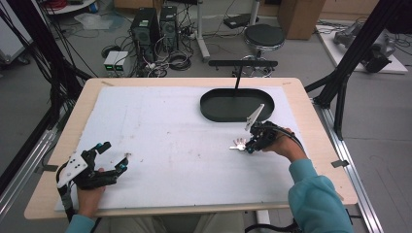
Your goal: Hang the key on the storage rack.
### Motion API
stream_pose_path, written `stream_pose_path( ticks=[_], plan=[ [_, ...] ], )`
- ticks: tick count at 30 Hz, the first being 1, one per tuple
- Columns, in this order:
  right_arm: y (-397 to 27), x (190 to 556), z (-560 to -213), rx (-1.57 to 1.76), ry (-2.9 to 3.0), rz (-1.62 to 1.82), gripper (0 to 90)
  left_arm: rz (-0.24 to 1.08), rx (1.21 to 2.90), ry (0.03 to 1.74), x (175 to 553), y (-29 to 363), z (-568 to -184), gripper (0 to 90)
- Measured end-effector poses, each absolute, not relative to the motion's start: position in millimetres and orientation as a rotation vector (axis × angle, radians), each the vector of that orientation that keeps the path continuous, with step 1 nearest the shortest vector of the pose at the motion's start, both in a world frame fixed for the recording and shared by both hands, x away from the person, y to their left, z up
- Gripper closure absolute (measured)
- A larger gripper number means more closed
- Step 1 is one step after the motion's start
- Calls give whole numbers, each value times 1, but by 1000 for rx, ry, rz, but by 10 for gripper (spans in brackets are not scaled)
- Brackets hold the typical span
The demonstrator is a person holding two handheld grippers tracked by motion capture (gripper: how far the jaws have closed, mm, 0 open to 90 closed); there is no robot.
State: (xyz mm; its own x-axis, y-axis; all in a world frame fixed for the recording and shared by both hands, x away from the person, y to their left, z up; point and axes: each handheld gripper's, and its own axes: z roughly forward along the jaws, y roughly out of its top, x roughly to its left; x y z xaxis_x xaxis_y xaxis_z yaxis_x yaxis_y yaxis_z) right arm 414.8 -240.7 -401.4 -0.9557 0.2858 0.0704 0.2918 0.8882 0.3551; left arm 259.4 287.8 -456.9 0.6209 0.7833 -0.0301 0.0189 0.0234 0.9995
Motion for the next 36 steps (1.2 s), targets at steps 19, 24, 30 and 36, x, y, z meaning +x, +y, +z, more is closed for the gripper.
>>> stream_pose_path(
  ticks=[19, 24, 30, 36],
  plan=[
    [-238, 413, -401, -466, -3060, -541, 868, 677, 1438, 727, 259, 288, -457, 121],
    [-237, 413, -401, -463, -3077, -542, 875, 677, 1439, 726, 259, 288, -457, 121],
    [-237, 413, -399, -472, -3069, -556, 882, 676, 1436, 727, 259, 288, -457, 121],
    [-240, 413, -395, -564, -3031, -620, 887, 677, 1437, 727, 259, 288, -457, 121]
  ],
)
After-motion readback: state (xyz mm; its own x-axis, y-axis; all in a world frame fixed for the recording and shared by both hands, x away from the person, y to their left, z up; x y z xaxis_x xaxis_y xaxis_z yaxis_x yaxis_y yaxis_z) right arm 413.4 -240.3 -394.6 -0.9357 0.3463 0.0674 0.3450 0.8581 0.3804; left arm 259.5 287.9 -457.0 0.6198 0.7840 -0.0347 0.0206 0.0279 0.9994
